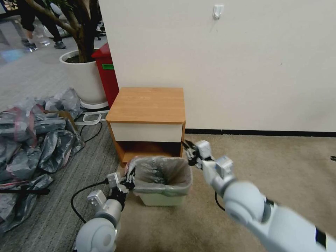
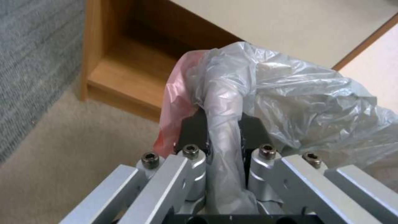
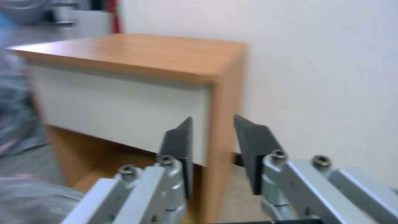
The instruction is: Pick up the garbage bag from the table and place it over the trash can.
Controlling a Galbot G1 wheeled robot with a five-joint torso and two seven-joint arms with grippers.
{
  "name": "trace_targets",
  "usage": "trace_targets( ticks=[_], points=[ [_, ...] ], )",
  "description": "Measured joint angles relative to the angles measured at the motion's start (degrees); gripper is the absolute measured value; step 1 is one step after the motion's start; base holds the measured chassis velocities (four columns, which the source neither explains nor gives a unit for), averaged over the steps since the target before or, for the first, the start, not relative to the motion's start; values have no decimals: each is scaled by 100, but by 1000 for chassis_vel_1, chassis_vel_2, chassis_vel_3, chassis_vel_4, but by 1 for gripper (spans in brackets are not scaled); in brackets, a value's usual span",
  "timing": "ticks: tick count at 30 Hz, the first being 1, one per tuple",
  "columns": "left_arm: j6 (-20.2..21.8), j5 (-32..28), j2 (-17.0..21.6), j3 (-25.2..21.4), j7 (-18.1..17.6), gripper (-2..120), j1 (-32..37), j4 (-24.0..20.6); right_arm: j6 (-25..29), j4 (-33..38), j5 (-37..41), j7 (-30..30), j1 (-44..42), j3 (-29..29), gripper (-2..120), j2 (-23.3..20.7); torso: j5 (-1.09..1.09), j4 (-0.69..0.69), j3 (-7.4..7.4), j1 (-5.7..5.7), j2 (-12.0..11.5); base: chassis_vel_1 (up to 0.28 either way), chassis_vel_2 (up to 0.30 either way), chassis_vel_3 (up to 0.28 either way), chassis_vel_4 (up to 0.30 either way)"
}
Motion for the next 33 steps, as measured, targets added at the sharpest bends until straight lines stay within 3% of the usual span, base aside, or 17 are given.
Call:
trace_targets(
  ticks=[2, 8, 19, 33],
  points=[
    [-1, 27, -57, 70, -42, 9, 99, -99, 271, 9, -745, -128, -871, 631, 41, 730, -1, 0, 0, 0, 0, 0, 0, 0, 0],
    [27, 214, -124, 121, -48, 9, 338, -206, 622, 134, -1438, -290, -1802, 1284, 64, 1585, -1, 0, -1, 0, 0, 0, 0, 0, 0],
    [55, 354, -164, 314, -41, 9, 444, -126, 845, 126, -1591, -287, -1919, 1472, 99, 1739, -1, 1, 0, 0, 0, 0, 0, 0, 0],
    [35, 778, -181, 630, 36, 9, 363, 157, 813, 52, -1471, -272, -1768, 1473, 100, 1640, -1, 1, 0, 0, 0, 0, 0, 0, 0]
  ],
)
